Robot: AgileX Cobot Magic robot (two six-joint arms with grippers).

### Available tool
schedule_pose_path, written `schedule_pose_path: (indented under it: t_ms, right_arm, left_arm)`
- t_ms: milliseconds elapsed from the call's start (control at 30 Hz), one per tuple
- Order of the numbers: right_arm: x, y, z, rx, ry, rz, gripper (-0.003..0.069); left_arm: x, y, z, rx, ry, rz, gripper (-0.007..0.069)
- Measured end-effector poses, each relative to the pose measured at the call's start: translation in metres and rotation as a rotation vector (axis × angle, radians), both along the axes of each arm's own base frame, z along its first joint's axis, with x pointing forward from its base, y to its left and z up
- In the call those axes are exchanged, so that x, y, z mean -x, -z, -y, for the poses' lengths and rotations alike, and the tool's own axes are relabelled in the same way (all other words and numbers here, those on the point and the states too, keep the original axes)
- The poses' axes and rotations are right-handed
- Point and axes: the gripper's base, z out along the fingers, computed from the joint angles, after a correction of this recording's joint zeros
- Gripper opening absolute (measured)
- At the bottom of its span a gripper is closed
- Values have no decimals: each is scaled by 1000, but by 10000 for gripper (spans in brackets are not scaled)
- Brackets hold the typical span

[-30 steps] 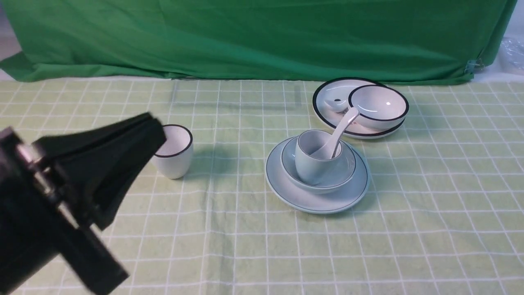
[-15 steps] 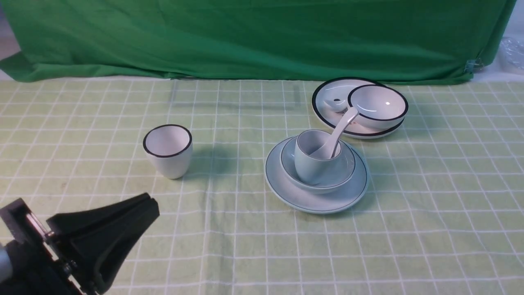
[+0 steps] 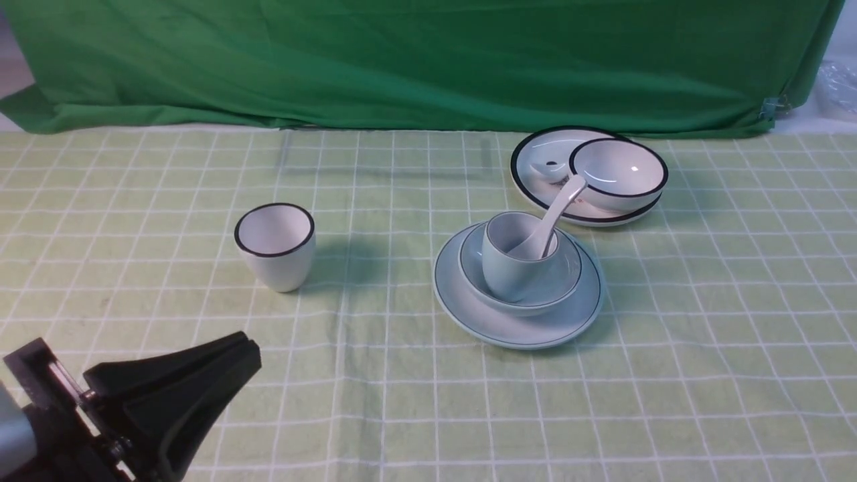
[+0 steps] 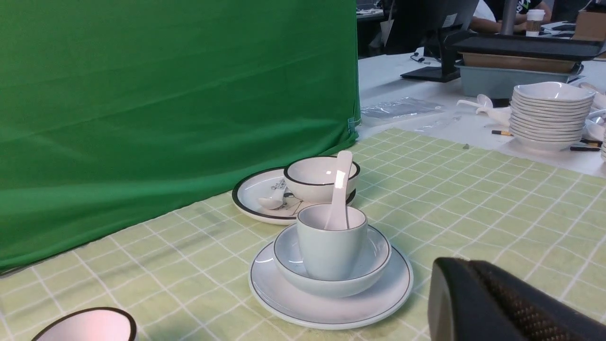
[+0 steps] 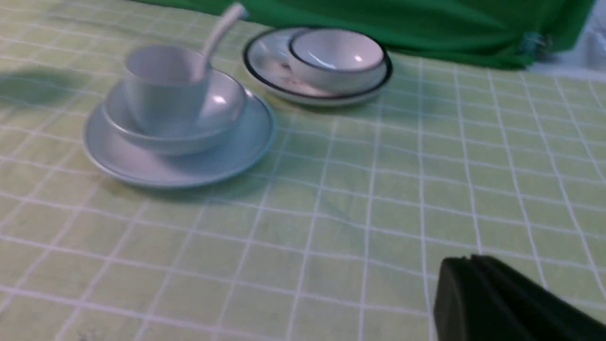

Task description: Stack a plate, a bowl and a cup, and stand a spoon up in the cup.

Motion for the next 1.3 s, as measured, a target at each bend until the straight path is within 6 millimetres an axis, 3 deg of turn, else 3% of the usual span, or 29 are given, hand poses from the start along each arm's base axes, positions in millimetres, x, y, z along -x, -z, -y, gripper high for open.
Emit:
schedule_pose_path:
  t_ms: [133, 167, 1067, 1167, 1300]
  right_arm:
    - [7, 45, 2, -16, 37, -10, 17]
    - [8, 47, 2, -17, 38, -4, 17]
    - [7, 45, 2, -27, 42, 23, 55]
    - [7, 45, 2, -27, 42, 23, 62]
    - [7, 45, 2, -27, 42, 23, 71]
  left_arm:
    - [0, 0, 0, -1, 0, -1, 9]
    - [0, 0, 0, -1, 0, -1, 9]
    - [0, 0, 0, -5, -5, 5, 10]
    - [-4, -2, -15, 87, -148, -44, 10]
    - [5, -1, -43, 128, -344, 35, 10]
